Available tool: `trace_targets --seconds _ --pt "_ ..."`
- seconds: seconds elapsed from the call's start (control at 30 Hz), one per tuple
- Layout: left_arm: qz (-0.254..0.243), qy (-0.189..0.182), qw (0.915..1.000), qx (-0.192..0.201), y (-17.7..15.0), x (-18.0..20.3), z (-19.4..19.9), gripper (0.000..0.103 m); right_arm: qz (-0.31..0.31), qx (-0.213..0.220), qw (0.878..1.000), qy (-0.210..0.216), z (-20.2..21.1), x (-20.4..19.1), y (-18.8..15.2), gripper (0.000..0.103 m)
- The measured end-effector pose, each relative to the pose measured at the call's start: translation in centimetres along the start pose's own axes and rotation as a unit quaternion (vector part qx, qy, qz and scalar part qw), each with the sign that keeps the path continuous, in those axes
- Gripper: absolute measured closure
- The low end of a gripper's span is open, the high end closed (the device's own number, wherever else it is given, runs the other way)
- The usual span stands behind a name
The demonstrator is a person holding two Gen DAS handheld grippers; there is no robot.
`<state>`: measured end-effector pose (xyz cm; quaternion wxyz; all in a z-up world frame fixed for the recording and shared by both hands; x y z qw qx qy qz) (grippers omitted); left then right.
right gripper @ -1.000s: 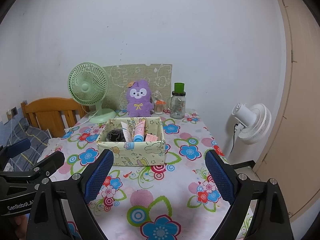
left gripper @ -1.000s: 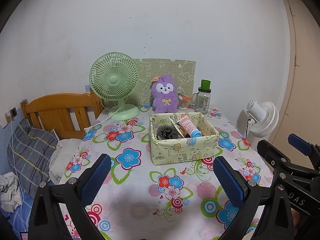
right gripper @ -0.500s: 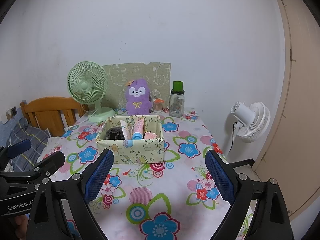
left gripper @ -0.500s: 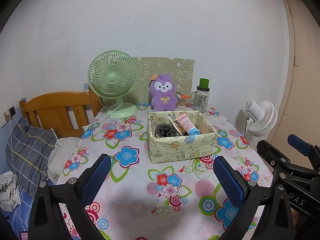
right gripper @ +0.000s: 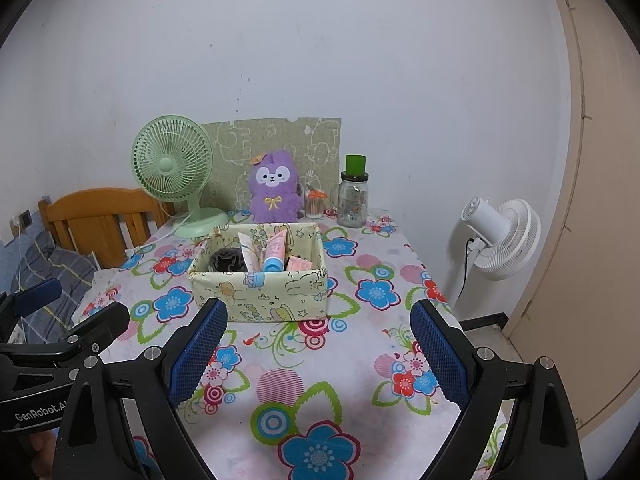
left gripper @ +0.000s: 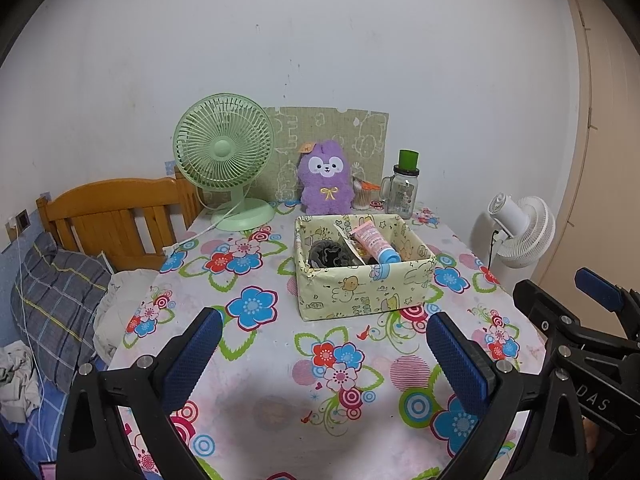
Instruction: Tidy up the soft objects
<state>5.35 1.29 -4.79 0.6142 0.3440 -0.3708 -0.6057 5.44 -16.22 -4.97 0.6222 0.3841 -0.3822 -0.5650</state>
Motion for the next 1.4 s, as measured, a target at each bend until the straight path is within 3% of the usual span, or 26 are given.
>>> trace_targets --seconds 1.4 --pt "-0.004 -0.002 1.0000 -0.001 -0.18 -0.11 -0.38 0.000 0.000 -0.003 1.000 0.002 -0.40 -0.04 -0.07 0.009"
Point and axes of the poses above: each gripper's, at about its wrist camera, not at the fingertips, and z roughly against the way its jaws point, x to its right, y to its top, the point moved 6 cm from there along -z, roughly the way its jaws point, and after that the axes turned 2 degrees about x, right-handed, at the moved point
